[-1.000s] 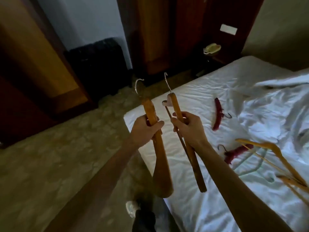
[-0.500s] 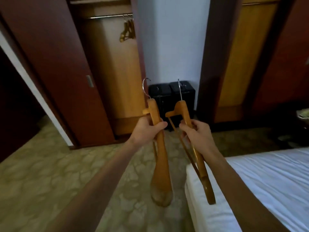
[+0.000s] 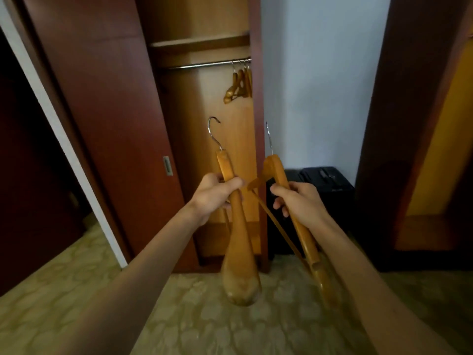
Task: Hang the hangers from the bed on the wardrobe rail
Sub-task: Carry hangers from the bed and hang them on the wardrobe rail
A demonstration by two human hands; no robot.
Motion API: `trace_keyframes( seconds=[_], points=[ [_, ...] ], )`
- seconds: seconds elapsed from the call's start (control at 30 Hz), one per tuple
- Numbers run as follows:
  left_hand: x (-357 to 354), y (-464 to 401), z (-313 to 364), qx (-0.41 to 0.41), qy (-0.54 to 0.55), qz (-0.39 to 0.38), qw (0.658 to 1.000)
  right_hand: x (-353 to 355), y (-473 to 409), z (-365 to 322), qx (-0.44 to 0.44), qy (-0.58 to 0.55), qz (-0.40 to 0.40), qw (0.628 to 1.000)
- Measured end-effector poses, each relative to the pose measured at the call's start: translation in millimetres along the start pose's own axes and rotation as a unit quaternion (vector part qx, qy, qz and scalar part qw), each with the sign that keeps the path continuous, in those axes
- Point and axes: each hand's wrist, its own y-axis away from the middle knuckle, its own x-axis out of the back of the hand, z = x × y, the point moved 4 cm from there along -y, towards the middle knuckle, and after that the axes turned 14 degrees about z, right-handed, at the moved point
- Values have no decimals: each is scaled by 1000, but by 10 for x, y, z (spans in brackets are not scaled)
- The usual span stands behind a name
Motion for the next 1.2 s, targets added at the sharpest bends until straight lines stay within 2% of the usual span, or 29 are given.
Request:
trace_keyframes(
  seconds=[0.2,0.5,0.7,0.9,1.2],
  points=[
    [185,-1635,-128,9,-10,21,1000,-812,-1601,-217,17,-18,-41,999],
    [630,-3700,-578,29,7,35,999,-2327,-3330,-279,11,-35,-66,997],
    [1037,-5232,-1041,4,26,25,999,-3583,-4327,-292,33,-39,-22,998],
    [1420,-6757,-1109,-28,22,-3,999,-4643,-5418,-485,22,-35,45,998],
    [1358,-8372,-1091,-58,29,-44,997,-5326,-6745,-852,47,-32,138,989]
  ],
)
